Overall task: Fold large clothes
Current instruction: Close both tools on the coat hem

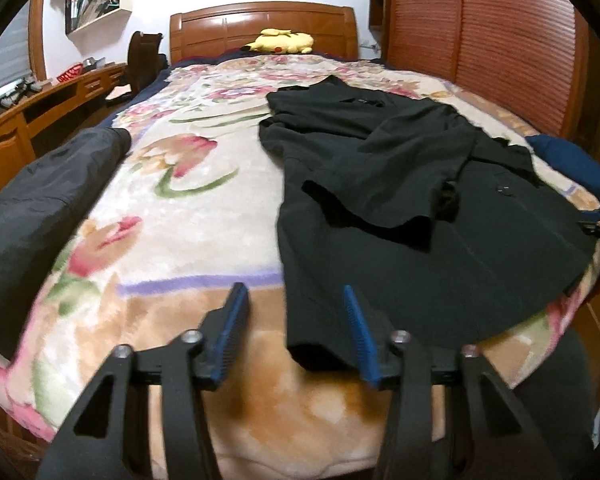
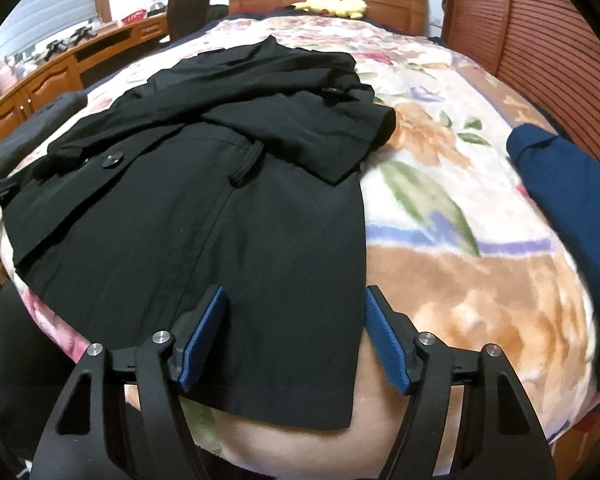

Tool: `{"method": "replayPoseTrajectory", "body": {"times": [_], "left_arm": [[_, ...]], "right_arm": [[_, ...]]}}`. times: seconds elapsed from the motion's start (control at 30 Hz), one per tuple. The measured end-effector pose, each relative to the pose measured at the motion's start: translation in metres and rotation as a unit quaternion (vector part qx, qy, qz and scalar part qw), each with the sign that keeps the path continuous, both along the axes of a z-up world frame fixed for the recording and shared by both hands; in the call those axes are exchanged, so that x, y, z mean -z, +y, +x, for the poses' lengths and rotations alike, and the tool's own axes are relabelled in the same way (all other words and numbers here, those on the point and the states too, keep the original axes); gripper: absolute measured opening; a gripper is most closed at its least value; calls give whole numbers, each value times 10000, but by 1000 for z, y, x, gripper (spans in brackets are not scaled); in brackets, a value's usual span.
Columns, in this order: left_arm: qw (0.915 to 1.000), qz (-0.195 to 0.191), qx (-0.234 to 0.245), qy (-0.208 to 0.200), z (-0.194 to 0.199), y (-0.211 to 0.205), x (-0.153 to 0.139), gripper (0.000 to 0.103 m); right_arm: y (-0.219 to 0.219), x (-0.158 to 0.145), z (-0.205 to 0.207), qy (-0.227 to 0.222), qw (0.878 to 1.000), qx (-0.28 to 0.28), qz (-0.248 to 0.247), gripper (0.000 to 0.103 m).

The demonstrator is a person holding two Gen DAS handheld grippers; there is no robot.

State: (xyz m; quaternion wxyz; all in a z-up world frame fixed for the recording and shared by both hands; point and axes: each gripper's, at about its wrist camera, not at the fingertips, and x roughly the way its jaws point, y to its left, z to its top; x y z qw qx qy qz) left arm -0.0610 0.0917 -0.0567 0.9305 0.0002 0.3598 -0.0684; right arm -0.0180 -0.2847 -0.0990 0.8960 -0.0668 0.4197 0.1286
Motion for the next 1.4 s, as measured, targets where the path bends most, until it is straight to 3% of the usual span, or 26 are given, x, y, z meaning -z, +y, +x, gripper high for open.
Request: {"method": "replayPoseTrajectory", "body": {"times": [0.17, 0.33, 0.4, 0.47, 0.57, 0.87, 1.4], "left_arm": [[9996, -190, 193, 43, -7, -5, -2, 12], [9996, -119, 248, -42, -13, -11, -9, 3], [9995, -125, 238, -173, -17, -13, -14, 2], [9991, -126, 274, -312, -22, -15, -21, 1], [9982, -183, 286, -504, -28, -16, -33, 1], [9922, -244, 466, -1127, -57, -21, -79, 0], [9779, -257, 568, -1993, -102, -16, -150, 0]], "right_arm": [[-2, -2, -7, 101, 9999, 1, 74, 65], [-2, 1, -10, 133, 9999, -25, 100, 62], [0, 1, -10, 173, 9998, -68, 123, 48], [4, -3, -13, 171, 9997, -153, 106, 23], [11, -12, -16, 51, 9998, -191, -45, 9], [6, -72, -34, -885, 9957, -120, 259, 6], [8, -154, -93, -1809, 9820, -418, 339, 5]]}}
